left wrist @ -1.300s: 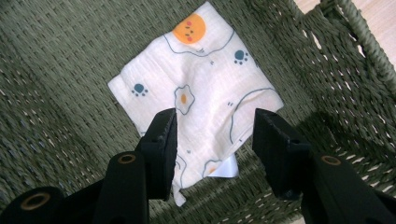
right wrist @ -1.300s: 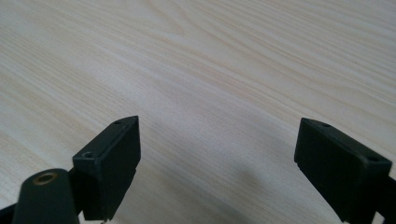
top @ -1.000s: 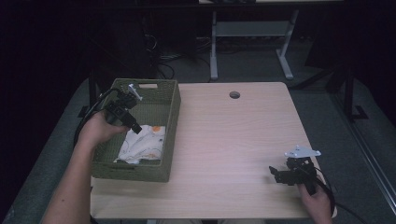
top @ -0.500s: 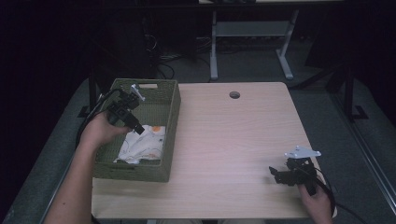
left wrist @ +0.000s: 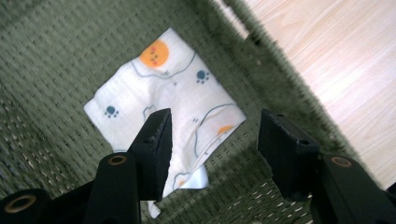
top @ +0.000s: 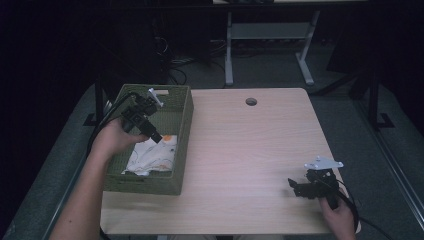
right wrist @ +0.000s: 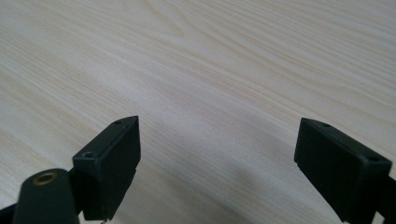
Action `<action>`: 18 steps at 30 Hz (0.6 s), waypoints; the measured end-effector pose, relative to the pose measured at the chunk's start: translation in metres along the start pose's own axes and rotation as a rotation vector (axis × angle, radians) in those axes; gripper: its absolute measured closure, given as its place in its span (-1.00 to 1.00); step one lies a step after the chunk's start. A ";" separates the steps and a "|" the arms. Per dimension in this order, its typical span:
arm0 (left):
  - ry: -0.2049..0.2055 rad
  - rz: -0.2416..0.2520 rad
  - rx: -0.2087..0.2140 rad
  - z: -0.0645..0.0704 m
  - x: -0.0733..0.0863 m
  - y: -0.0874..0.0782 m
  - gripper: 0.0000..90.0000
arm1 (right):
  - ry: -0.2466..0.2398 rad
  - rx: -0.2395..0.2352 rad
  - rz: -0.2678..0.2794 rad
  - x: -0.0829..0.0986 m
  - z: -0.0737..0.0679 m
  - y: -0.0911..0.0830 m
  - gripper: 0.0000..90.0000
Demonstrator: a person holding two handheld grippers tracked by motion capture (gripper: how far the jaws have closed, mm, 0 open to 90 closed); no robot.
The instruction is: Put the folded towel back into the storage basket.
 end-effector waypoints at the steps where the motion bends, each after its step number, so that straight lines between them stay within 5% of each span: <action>1: 0.002 0.003 -0.001 0.002 -0.001 -0.001 0.01 | 0.002 0.000 -0.002 0.000 0.000 0.000 -0.68; 18: 0.052 0.008 0.006 0.032 -0.024 -0.003 -0.04 | 0.008 -0.003 0.003 0.000 0.001 -0.001 -0.68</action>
Point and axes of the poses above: each handheld gripper's, and its own axes: y roughly forward along the jaws, x roughly out of its underside, z roughly to its right, the point moved 2 cm from there along y, roughly forward along the jaws, and after that the axes turned 1 degree about x, right-handed, at the moved point
